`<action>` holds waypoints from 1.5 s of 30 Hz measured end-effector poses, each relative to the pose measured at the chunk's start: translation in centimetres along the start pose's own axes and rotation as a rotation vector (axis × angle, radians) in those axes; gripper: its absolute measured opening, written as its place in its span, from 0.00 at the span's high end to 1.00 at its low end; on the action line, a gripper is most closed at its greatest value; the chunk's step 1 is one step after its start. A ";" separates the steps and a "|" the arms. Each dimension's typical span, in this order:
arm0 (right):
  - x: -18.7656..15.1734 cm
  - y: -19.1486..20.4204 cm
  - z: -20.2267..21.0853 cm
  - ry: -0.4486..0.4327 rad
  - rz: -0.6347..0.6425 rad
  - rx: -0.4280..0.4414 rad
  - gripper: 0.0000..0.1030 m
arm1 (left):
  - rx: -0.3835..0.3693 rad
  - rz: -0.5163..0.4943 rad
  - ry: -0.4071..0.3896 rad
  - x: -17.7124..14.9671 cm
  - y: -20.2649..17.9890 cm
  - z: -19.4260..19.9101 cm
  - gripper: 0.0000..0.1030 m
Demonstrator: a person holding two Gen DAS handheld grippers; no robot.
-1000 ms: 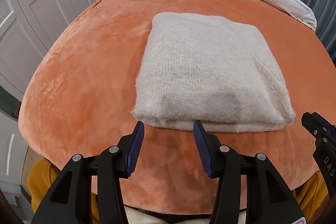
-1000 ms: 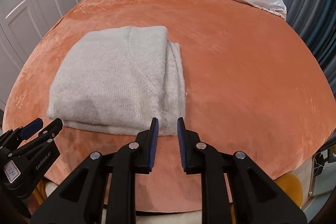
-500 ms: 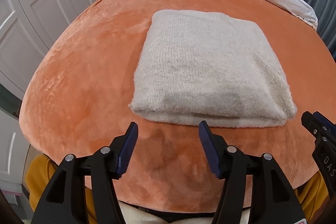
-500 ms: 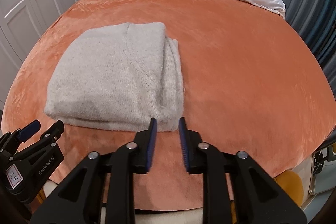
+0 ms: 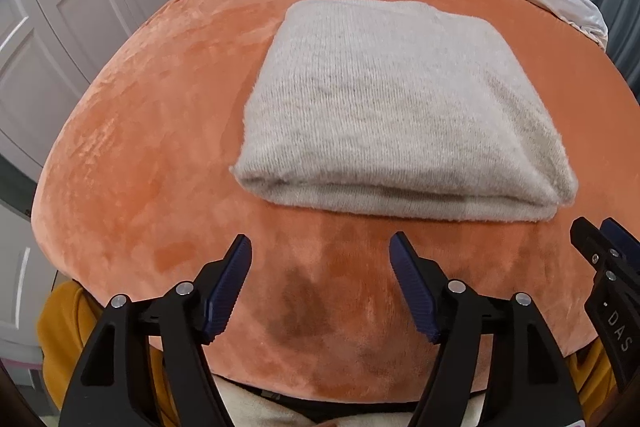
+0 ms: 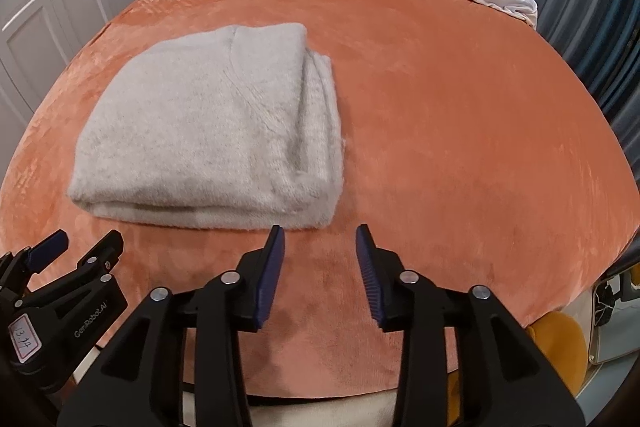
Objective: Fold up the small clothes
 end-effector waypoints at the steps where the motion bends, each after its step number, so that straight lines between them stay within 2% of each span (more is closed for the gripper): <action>1: -0.2 -0.1 -0.1 0.003 -0.002 -0.001 0.64 | 0.001 -0.003 0.002 -0.2 -0.1 -0.1 0.33; 11: -2.4 0.0 -1.0 0.027 -0.008 -0.010 0.55 | -0.004 -0.018 0.022 -2.2 -0.9 -1.1 0.33; 45: -3.6 0.9 -2.2 0.051 0.001 0.018 0.52 | 0.010 0.010 -0.003 -2.5 -1.7 -1.8 0.33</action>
Point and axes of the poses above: each gripper's, at about its wrist camera, not at the fingertips, and z roughly against the way its jaws point, y to its left, x to its top, the point moved 4 cm from there along -z, roughly the way its jaws point, and after that the axes turned 9 degrees about -y, right-handed, at the moved point
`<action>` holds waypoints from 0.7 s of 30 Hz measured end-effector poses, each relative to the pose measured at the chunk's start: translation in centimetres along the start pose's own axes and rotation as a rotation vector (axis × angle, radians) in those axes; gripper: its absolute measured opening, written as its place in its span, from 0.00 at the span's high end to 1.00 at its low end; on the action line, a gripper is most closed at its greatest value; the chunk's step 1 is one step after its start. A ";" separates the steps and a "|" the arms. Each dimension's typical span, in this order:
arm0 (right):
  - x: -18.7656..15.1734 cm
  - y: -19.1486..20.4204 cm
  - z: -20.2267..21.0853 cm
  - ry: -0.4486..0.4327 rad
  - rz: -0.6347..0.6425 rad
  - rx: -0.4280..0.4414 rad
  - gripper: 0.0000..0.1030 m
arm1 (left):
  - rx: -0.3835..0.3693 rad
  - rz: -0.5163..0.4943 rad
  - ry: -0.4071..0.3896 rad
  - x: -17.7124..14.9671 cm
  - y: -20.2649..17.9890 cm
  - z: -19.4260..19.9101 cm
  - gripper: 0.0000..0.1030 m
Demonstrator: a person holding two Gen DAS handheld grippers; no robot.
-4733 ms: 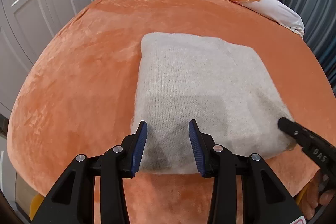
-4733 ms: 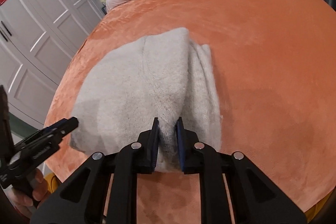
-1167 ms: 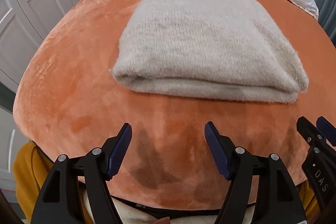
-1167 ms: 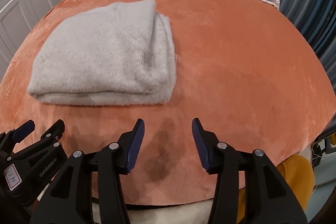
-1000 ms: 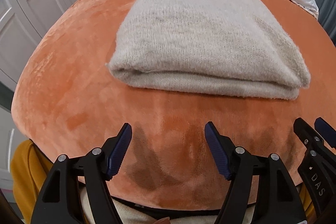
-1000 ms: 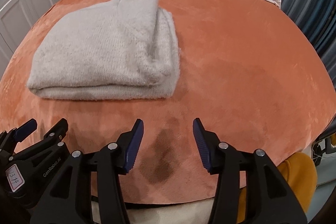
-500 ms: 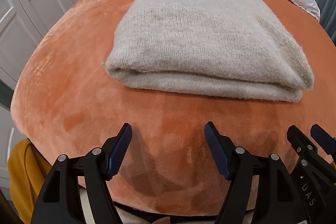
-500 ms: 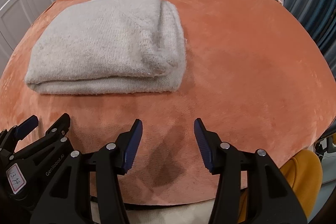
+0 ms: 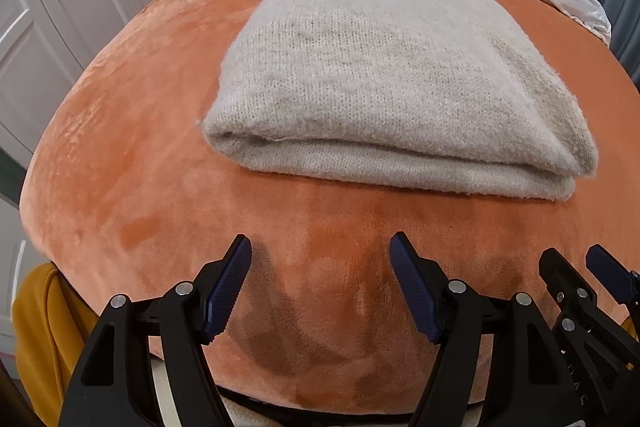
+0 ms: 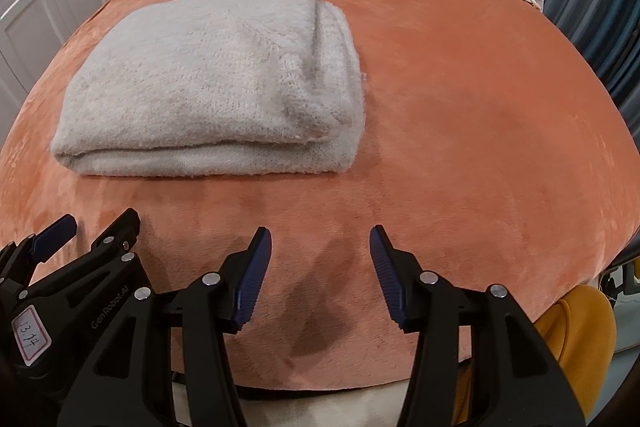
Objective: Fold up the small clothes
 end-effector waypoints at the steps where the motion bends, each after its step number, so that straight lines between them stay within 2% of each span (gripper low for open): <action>1: 0.0 0.1 0.0 0.000 0.000 0.000 0.52 | 0.003 -0.001 -0.001 0.0 0.0 0.0 0.33; 21: -0.3 1.1 0.3 -0.001 0.006 0.004 0.52 | 0.006 0.006 0.011 -0.1 -0.2 -0.1 0.32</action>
Point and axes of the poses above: each gripper's, at about its wrist camera, not at the fingertips, and z roughly against the way its jaws point, y to its left, x to its top, the point moved 4 cm from there along -z, roughly the way its jaws point, and after that the axes turned 9 degrees about -y, right-handed, at the moved point
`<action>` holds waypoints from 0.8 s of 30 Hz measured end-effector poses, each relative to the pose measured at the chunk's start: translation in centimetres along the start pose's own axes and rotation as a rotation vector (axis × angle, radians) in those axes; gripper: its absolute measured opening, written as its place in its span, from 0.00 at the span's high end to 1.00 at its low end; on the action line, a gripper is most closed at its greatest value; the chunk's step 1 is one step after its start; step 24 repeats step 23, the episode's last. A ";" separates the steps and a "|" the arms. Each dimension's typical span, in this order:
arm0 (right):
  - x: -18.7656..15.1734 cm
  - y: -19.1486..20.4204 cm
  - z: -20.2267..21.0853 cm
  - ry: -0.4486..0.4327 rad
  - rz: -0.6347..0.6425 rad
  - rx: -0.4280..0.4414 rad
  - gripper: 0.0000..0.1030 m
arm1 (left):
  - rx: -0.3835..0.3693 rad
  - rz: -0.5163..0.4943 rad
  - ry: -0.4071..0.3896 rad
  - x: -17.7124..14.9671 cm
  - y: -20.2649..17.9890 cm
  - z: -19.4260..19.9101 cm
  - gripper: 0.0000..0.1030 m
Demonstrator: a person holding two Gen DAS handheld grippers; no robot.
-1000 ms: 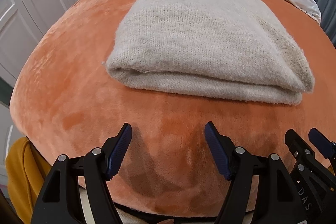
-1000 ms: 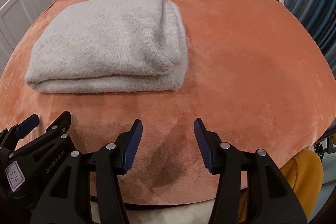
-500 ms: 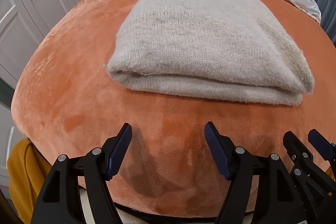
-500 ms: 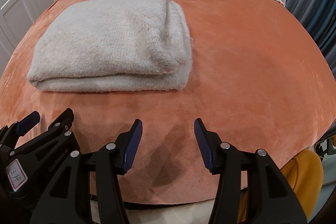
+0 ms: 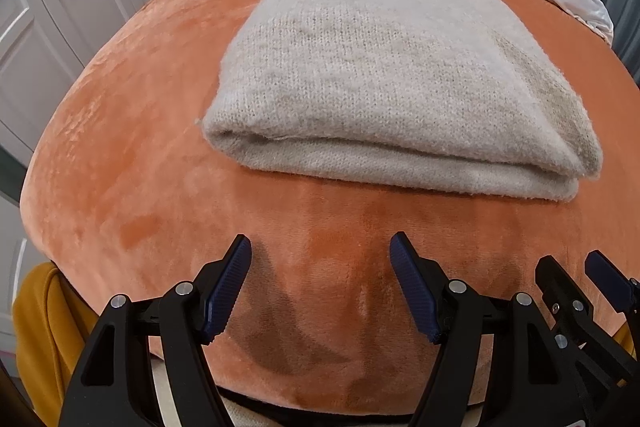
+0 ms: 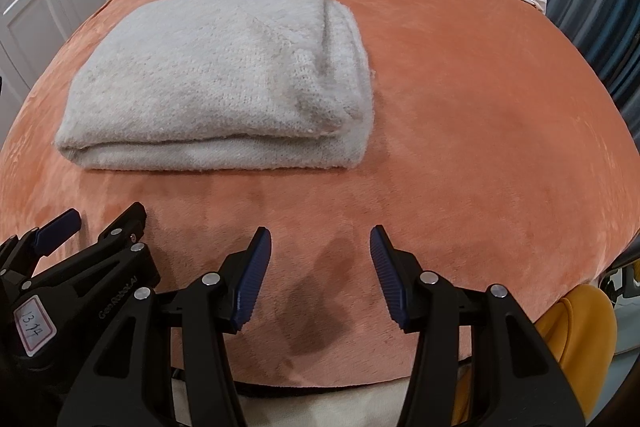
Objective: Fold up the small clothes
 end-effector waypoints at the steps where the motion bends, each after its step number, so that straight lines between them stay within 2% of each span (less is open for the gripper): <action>1: 0.0 0.0 0.0 0.000 0.001 0.001 0.52 | 0.001 0.000 0.000 0.0 -0.1 0.0 0.32; 24: -0.1 -0.2 0.1 -0.004 0.001 0.002 0.52 | 0.021 -0.012 -0.023 0.2 -0.8 0.8 0.33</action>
Point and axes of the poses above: each gripper's, at about its wrist camera, not at the fingertips, and z roughly against the way its jaws point, y to its left, x to its top, the point moved 4 cm from there along -z, roughly the way its jaws point, and after that the axes turned 9 degrees about -y, right-handed, at the moved point
